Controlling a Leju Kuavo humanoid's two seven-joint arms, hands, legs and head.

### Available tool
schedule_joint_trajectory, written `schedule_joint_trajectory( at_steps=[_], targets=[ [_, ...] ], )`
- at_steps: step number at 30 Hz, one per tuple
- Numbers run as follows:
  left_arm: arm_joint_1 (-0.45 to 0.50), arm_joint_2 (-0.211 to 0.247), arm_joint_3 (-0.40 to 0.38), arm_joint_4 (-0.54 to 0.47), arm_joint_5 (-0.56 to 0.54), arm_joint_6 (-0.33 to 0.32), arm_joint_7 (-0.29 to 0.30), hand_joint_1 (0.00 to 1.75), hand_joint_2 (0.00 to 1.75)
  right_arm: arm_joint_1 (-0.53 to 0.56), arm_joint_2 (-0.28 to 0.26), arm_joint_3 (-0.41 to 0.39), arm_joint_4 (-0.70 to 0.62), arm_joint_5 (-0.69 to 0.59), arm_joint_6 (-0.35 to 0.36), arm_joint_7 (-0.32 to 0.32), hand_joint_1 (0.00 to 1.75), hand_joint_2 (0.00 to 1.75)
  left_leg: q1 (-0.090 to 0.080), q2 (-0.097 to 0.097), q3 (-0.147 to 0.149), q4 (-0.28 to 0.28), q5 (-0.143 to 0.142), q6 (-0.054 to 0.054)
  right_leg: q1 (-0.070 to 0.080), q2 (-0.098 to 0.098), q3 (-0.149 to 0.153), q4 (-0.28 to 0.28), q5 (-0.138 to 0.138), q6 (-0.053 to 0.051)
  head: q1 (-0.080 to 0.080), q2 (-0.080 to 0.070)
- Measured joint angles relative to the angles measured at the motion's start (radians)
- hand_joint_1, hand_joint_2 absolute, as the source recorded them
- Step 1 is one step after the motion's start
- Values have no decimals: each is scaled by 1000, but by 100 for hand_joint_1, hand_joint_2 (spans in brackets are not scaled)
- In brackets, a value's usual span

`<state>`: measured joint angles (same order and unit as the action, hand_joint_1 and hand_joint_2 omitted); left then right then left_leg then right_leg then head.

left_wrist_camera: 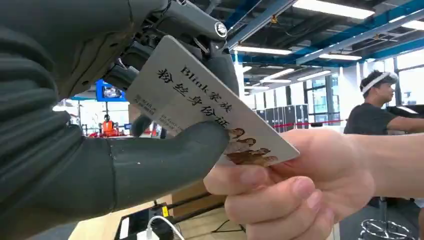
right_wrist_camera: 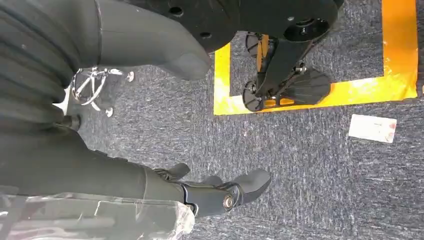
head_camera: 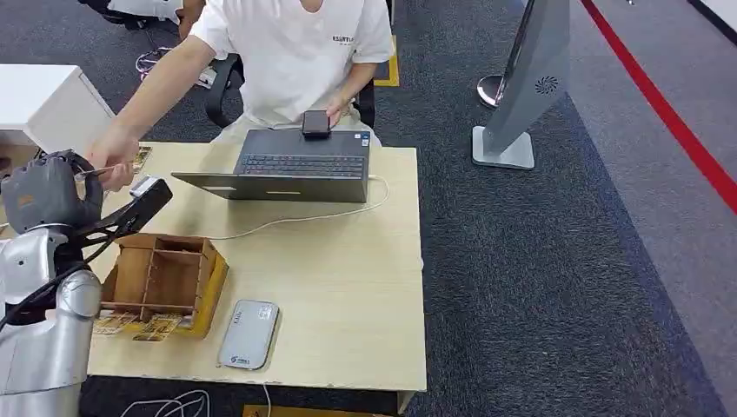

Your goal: Pass the card to the sensor for recognition and then transmit it.

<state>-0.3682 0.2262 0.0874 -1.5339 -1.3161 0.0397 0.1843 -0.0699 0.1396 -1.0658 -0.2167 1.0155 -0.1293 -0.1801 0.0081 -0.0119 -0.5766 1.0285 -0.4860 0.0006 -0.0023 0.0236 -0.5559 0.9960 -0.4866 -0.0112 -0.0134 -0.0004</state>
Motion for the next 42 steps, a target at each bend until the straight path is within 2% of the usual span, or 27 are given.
schedule_joint_trajectory(
  at_steps=[6, 11, 17, 20, 22, 24, 27, 29, 34, 39, 42],
  targets=[
    [0, -5, -9, 0, 5, -3, 3, 175, 175, 0, 0, 0, 0, 1, 0, 3, 0, 175, 0, 0, 0, 0, 0, 0, 0, 0, 0, 0, 0, 0, 0, 0],
    [19, -20, -29, -27, -16, 34, -1, 175, 175, 0, 0, 0, 0, 1, 0, 6, 0, 175, 0, 0, 0, 0, 0, 0, 0, 0, 0, 0, 0, 0, 0, 0],
    [33, -34, -43, -45, -21, 36, -4, 175, 175, 0, 0, 0, 0, 1, 0, 6, 0, 175, 0, 0, 0, 0, 0, 0, 0, 0, 0, 0, 0, 0, 0, 0],
    [50, -43, -51, -68, -17, 59, -39, 175, 175, 1, 0, 0, 0, -1, -2, 6, 0, 175, 0, 0, 0, 0, 0, 0, 0, 0, 0, 0, 0, 0, 0, 0],
    [94, -66, -74, -123, -11, 107, -76, 175, 175, 1, 0, 0, 0, -8, -5, 8, 0, 175, 0, 0, 0, 0, 0, 0, 0, 0, 0, 0, 0, 0, 0, 0],
    [159, -100, -127, -211, -32, 188, -119, 175, 175, 1, 5, -4, 0, -24, -43, 10, 0, 175, 0, 0, 0, 0, -1, 0, 0, 0, 0, 0, 0, 0, 0, 0],
    [268, -126, -231, -319, -91, 281, -151, 175, 175, 1, 27, -13, 1, -39, -110, 11, 0, 175, -1, 1, 0, 0, -3, 1, -1, 2, 0, -1, -1, 1, 0, 0],
    [327, -135, -315, -368, -140, 309, -151, 175, 175, 1, 37, -19, 3, -40, -115, 13, 0, 175, -1, 0, 0, 0, -3, 2, -1, 0, 0, -2, -1, 1, 1, 0],
    [408, -146, -467, -390, -163, 283, -112, 175, 175, 0, 48, -26, 5, -31, -108, 21, 0, 175, -1, 0, 0, 0, -3, 2, -1, 0, 0, -1, -1, 1, 1, 0],
    [430, -152, -515, -376, -156, 272, -100, 175, 175, 0, 48, -26, 5, -31, -108, 21, 0, 175, -1, 0, 0, 0, -2, 1, -1, 0, 0, -1, -1, 1, 1, 0],
    [439, -156, -528, -368, -153, 227, -99, 175, 175, -1, 49, -26, 5, -31, -108, 24, 0, 175, -1, 0, 0, 0, -2, 2, -1, 0, 1, -1, -1, 1, 1, 0]
  ],
)
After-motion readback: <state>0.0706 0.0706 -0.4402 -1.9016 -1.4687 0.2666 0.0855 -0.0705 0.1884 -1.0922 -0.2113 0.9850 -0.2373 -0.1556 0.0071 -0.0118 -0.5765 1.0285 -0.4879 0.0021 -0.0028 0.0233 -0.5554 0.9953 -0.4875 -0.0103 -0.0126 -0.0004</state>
